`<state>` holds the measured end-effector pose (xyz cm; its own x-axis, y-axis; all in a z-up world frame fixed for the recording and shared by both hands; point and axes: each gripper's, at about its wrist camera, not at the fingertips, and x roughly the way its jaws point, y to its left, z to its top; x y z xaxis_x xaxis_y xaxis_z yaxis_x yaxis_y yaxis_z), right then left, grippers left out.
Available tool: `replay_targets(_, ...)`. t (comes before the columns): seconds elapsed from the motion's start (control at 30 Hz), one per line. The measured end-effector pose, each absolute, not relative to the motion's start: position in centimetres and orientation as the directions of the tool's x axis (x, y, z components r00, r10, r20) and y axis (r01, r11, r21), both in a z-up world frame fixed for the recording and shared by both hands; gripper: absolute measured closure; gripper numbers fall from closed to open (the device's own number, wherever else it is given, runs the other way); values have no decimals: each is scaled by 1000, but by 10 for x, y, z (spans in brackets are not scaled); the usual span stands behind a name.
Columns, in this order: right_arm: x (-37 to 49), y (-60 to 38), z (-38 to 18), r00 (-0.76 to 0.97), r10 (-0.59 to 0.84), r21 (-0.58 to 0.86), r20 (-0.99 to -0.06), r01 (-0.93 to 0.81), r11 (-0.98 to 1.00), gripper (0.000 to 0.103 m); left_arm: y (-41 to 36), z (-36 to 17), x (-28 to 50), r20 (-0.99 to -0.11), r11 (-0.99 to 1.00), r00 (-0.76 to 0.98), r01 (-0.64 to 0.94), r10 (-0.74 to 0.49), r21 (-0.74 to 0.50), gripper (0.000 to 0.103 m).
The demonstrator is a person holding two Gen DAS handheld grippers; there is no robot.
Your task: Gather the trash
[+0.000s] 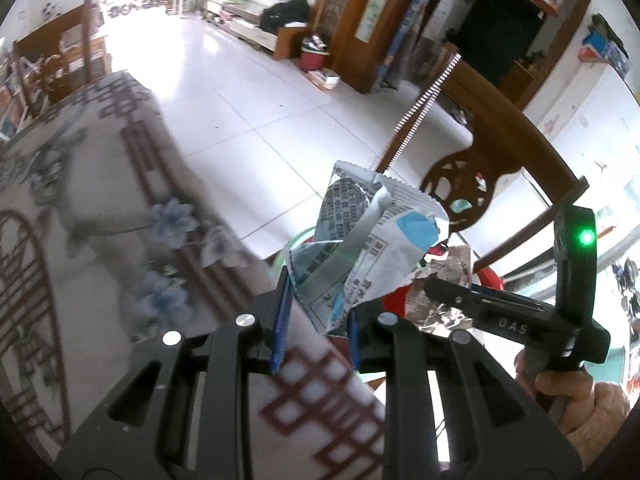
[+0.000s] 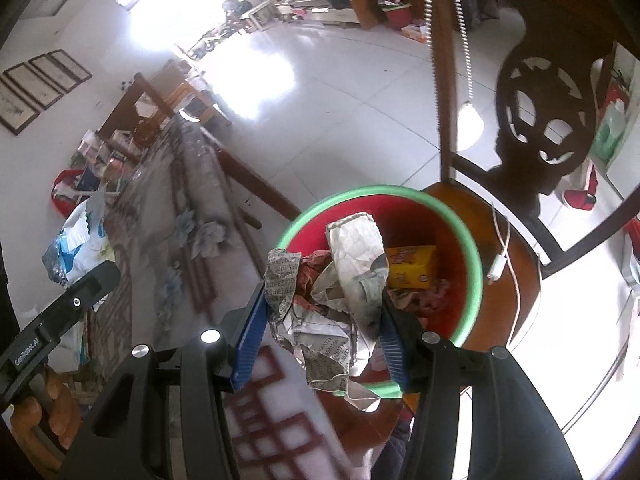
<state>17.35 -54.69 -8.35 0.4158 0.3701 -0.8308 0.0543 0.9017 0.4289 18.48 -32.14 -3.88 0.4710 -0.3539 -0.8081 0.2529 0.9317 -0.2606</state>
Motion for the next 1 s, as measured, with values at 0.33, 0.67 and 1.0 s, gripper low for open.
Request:
replay_targets(0.33, 182, -565, -95, 394, 376, 440, -839, 82, 894, 53, -355, -47, 206, -819, 920, 444, 306, -365, -244, 80)
replay_targets(0.67, 182, -562, -95, 411, 364, 441, -836, 107, 891, 27, -342, -31, 207, -757, 918, 526, 299, -387, -262, 19)
replay_targets(1.0, 135, -511, -7, 768, 185, 268, -612, -19, 963, 8, -281, 17, 183, -599, 950, 740, 198, -307, -242, 5)
